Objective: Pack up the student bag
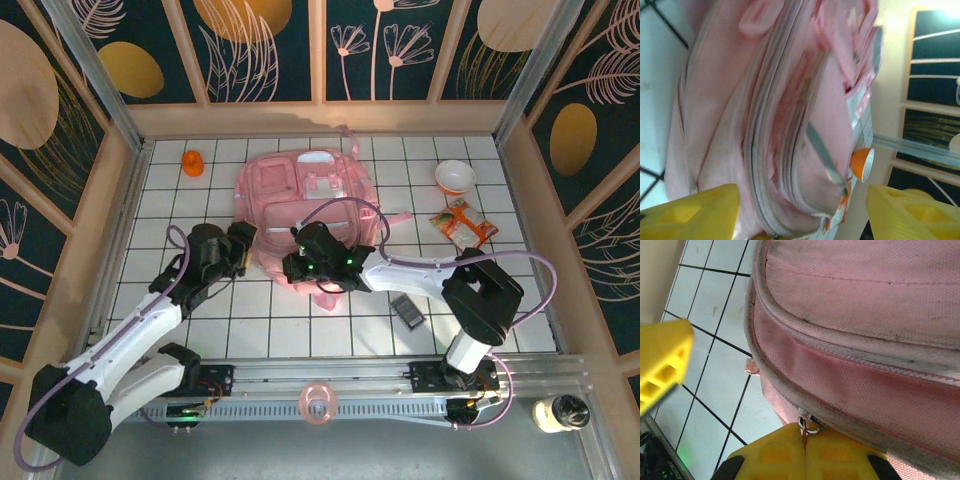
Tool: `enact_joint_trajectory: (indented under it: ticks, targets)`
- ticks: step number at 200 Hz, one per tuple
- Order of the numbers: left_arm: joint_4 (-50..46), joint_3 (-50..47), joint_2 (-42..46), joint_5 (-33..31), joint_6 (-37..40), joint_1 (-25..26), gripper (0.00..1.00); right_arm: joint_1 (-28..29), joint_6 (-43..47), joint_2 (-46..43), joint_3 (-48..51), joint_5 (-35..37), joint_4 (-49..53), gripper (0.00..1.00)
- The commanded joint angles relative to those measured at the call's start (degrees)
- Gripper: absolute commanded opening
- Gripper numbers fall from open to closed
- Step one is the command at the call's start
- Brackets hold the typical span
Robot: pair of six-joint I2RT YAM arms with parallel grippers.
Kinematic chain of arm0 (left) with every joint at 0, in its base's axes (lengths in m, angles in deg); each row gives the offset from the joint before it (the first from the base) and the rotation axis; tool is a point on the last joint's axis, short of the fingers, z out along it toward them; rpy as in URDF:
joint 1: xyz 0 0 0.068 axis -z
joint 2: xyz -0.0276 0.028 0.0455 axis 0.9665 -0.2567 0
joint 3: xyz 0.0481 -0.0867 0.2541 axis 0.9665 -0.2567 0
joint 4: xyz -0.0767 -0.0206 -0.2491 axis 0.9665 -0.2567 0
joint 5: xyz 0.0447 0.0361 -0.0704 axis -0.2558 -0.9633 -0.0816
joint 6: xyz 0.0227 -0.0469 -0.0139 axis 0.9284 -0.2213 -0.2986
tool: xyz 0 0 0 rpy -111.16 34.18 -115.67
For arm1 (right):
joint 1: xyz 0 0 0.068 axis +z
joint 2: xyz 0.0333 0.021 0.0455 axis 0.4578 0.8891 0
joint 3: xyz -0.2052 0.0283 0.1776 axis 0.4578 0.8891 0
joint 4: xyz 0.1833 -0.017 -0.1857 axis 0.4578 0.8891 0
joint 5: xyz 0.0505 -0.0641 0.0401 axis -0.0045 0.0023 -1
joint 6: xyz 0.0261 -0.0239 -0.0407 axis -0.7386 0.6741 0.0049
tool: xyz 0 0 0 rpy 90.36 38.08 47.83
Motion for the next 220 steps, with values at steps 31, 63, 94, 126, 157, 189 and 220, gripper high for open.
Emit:
enact_joint_trajectory:
  ticks: [31, 63, 94, 126, 157, 189, 220]
  targets:
    - [8.36, 0.09, -8.87, 5.53, -8.55, 4.14, 0.6, 0.8, 1.37, -0.14, -2.17, -0.39, -1.5, 0.0]
    - [8.78, 0.42, -11.39, 4.87, -8.95, 4.24, 0.56, 0.78, 1.66, -0.83, -2.14, -0.23, -1.32, 0.0]
    - [12.7, -0.75, -13.96, 3.94, -11.33, 4.23, 0.46, 0.77, 1.9, -1.27, -1.73, -0.47, -1.67, 0.0]
    - [15.56, 0.31, -16.71, 1.2, -11.53, 4.24, 0.14, 0.85, 1.91, -1.85, -0.72, 0.61, -1.3, 0.0]
    - [10.24, -0.42, -13.55, -3.41, -8.48, 3.44, 0.0, -0.16, 2.68, -4.88, 0.32, 4.16, 3.77, 0.0]
    - [3.43, -2.52, -6.5, -4.15, -0.64, -2.0, 0.0, -4.69, 5.11, -9.73, 4.06, 5.15, 9.1, 0.0]
    - [-3.62, -1.24, -1.83, -5.37, 8.51, -6.17, 0.0, -9.12, 8.24, -12.27, 6.75, 3.33, 10.86, 0.0]
